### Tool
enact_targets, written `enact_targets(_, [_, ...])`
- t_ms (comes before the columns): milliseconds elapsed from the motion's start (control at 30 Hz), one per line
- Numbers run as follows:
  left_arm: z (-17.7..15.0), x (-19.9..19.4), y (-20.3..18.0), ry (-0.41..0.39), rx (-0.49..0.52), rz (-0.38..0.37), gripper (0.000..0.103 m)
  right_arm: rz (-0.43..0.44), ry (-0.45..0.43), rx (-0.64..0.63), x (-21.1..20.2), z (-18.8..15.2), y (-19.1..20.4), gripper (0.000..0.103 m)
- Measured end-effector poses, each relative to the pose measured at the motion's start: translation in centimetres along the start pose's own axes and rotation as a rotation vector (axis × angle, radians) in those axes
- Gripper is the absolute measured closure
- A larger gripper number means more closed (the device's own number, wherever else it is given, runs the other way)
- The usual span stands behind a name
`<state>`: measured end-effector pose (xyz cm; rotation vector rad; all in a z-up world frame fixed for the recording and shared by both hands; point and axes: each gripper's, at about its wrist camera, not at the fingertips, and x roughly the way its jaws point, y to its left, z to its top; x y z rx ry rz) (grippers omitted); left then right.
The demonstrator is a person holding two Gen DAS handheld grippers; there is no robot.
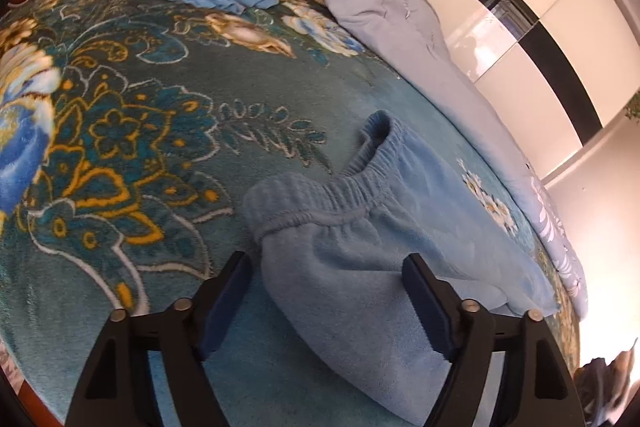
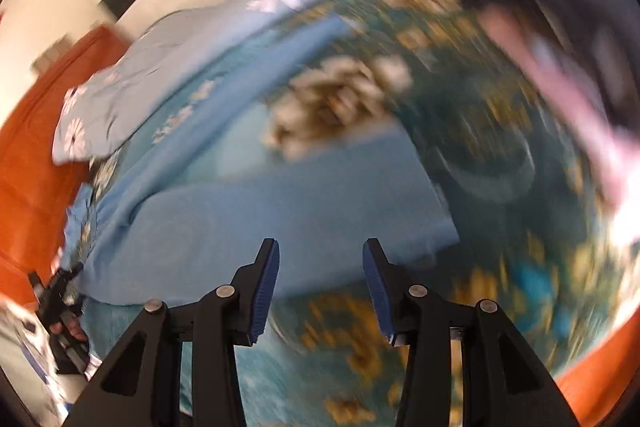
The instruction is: Fold clothes
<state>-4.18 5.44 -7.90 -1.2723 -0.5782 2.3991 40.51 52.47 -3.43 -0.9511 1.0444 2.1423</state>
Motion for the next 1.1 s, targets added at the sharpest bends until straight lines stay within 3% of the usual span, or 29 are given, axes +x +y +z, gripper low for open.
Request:
enact_targets(333, [-0.8, 0.1, 0.2, -0.039, -0.035, -0.111, 0.0, 0.252, -0.067, 0.29, 3.0, -1.6, -2.7, 0.058])
enact_targets(500, [-1.3, 0.7, -1.1, -0.021, 0.076, -0.058, 0.0, 0.286, -0.091, 0.298, 4.1, -1.5, -2.0, 0.058])
enact_targets(667, [-1.5, 1.1, -1.8, -0.017, 0.103, -0.008, 0.0, 0.286, -0.09, 0.26, 4.6, -1.7, -1.2, 0.058])
enact_targets(833, [-1.4, 1.8, -2.4, 0.018, 0.152, 0.037, 0.0, 0.295, -0.087, 0.231, 4.6, -1.8, -0.5, 0.042])
enact_targets(967, [-1.1, 1.9, -2.3, 0.042, 0.143, 0.033, 0.0, 0.308, -0.09, 0.235, 4.8, -1.9, -0.2, 0.041])
enact_targets(1100, [-0.7, 1.1, -1.0, 0.013, 0.02, -0.036, 0.0, 0.322, -0.092, 0.24, 4.9, -2.0, 0.1, 0.041])
